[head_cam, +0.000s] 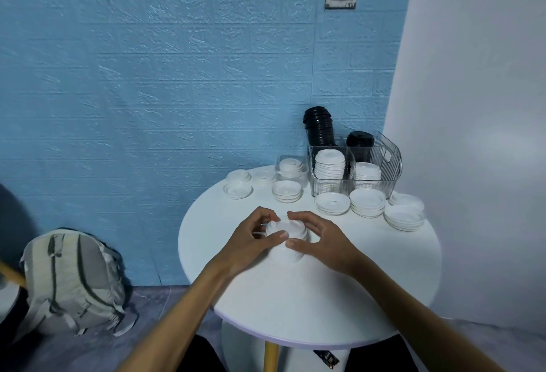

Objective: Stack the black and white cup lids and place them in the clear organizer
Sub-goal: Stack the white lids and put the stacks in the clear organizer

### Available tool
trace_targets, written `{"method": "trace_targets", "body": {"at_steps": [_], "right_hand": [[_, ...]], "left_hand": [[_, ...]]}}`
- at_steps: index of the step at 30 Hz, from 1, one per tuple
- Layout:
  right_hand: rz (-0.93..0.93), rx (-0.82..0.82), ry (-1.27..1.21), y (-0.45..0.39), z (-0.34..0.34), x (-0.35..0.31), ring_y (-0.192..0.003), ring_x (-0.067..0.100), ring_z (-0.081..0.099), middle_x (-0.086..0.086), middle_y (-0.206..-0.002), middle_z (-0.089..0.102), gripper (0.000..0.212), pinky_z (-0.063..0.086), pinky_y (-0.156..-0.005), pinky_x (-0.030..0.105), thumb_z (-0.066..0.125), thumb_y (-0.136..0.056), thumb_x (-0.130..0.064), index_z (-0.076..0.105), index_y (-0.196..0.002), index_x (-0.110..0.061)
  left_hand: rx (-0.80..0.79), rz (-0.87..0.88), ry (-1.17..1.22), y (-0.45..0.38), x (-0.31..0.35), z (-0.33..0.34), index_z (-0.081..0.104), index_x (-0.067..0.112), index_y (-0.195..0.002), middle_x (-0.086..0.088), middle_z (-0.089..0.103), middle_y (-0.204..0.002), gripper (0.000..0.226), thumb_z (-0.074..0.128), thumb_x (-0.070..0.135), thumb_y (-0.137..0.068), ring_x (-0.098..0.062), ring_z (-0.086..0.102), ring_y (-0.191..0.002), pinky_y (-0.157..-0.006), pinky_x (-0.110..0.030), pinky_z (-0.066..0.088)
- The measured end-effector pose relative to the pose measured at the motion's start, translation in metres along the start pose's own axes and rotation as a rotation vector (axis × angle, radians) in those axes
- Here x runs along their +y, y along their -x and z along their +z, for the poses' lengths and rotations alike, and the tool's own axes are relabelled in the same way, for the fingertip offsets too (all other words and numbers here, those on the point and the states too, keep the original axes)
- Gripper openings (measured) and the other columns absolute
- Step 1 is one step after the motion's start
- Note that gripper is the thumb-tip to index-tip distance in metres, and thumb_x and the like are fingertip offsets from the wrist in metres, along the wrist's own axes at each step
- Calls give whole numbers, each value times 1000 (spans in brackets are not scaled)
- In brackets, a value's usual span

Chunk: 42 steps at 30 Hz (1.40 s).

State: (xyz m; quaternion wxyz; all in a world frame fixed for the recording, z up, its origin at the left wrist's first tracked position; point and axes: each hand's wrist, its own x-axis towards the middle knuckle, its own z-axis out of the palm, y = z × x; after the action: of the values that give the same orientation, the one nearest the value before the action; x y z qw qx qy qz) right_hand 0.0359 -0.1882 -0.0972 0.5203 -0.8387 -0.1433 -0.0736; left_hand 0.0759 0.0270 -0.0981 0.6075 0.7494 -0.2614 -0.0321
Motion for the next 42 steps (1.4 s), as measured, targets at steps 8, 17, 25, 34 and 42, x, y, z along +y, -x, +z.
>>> {"method": "trace_targets", "body": {"at_steps": [8,17,25,34,42], "right_hand": [[-104,332,278,26,-76,2,-124,0,56,-17,-132,61,57,39,-105,14,85,-74,-42,65,-127,-30],[299,548,459,57,-163,49,-132,18,50,-4,-144,54,69,37,-112,35,85,-73,-53,62,-132,-27],[392,514,539,49,-158,73,-127,18,55,-3,-133,61,54,37,-108,32,84,-72,-58,72,-116,-30],[338,566,485,56,-151,70,-113,16,62,-8,-116,70,33,46,-101,35,88,-68,-53,77,-90,-31],[225,557,416,64,-135,57,-106,8,64,-13,-109,72,30,50,-97,34,93,-65,-43,77,-88,-31]], "left_hand": [[2,-12,47,-1,0,-2,64,35,-99,15,69,-103,37,83,49,-70,-8,60,-91,-84,-20,49],[6,-17,65,-4,-4,0,64,30,-101,16,69,-102,41,82,46,-68,-8,62,-94,-86,-25,47],[13,2,80,-3,-5,-1,65,26,-106,1,68,-108,52,83,52,-64,-16,60,-92,-87,-35,45],[2,-4,98,-3,-4,-1,65,25,-105,-2,67,-107,52,84,51,-64,-17,59,-88,-84,-34,44],[7,-5,99,-4,-5,-2,65,24,-107,-4,67,-107,54,84,50,-64,-17,59,-89,-84,-35,44]]}}
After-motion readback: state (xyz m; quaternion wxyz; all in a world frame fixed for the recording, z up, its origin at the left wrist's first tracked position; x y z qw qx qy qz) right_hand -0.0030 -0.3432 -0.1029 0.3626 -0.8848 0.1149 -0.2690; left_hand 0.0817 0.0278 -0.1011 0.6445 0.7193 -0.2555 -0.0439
